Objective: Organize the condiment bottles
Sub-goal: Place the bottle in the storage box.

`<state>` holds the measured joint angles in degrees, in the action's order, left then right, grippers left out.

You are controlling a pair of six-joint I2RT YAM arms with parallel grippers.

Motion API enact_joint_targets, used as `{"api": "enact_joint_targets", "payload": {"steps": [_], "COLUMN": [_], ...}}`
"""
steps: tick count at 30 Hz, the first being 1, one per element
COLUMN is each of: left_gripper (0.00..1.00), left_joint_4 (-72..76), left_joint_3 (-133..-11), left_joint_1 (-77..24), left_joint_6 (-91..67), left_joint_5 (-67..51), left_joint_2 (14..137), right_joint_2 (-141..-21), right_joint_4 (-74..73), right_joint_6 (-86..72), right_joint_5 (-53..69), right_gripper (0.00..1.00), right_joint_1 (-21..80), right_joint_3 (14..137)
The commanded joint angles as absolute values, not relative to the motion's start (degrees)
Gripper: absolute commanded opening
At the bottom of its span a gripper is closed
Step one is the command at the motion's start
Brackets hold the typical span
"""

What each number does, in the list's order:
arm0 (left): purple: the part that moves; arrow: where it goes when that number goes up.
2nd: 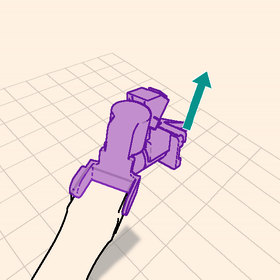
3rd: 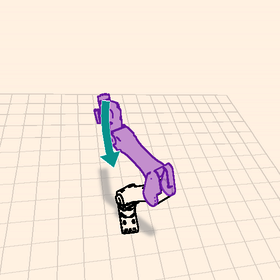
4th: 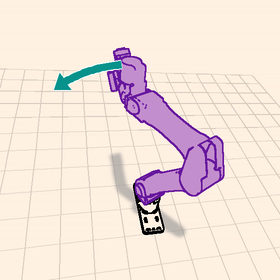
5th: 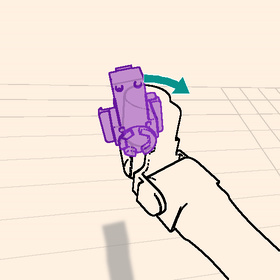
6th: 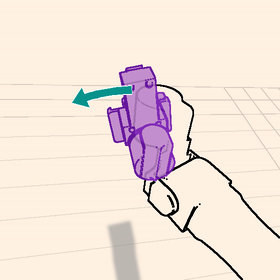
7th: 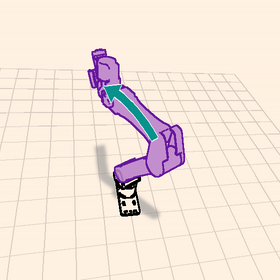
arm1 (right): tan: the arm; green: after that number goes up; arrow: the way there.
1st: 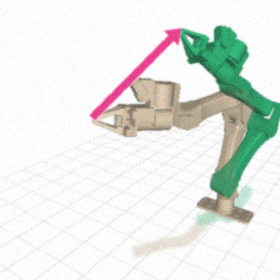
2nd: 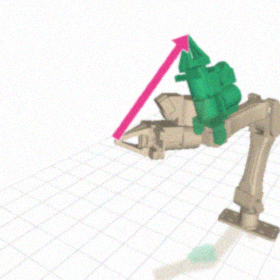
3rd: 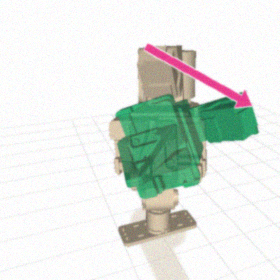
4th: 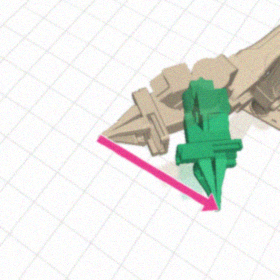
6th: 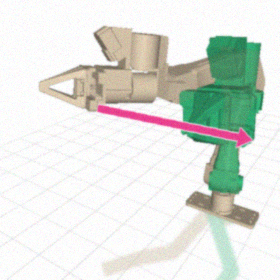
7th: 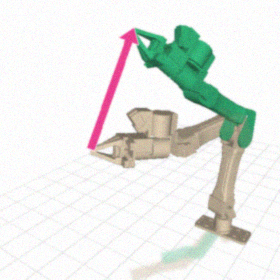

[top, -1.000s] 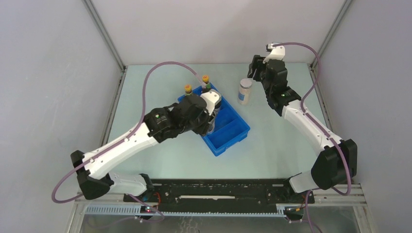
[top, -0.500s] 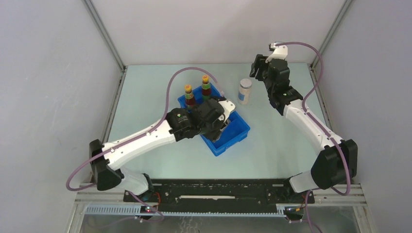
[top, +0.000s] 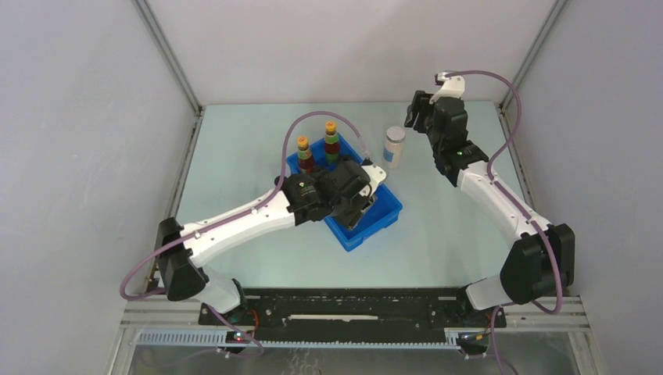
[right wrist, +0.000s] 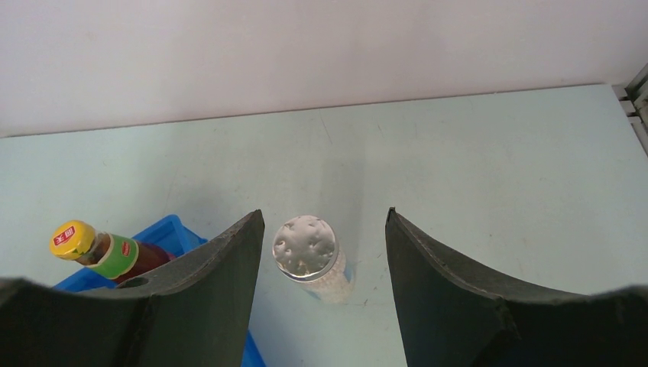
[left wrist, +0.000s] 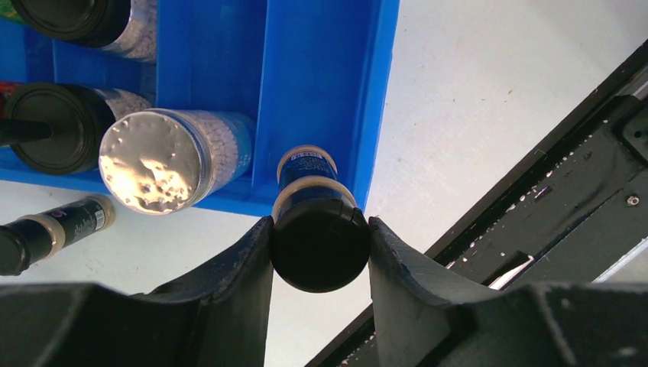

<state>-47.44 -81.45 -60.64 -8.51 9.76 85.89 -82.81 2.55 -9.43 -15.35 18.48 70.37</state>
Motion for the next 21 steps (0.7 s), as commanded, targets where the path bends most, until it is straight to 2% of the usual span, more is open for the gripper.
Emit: {"api": "enact_joint_targets", "payload": {"steps": [1, 21], "left_gripper": [0.00, 0.00], "left_joint_4": [-43.46, -38.77], "left_joint_3": [-83.50, -76.80], "left_joint_1": [-60.87, -54.03], "left_joint_6": [-7.13, -7.56], "left_joint_5": [7.61, 0.44], "left_joint_2": [86.12, 88.29], "right_joint_2": [-82.78, -84.32], "right_joint_4": [4.84, 5.78], "right_joint_6": [-10.57, -11.27], "right_joint_5": [-15.38, -15.03], "right_gripper": [0.68, 0.68], "right_joint_1": [17.86, 17.15], "right_joint_3": [70.14, 69.88]}}
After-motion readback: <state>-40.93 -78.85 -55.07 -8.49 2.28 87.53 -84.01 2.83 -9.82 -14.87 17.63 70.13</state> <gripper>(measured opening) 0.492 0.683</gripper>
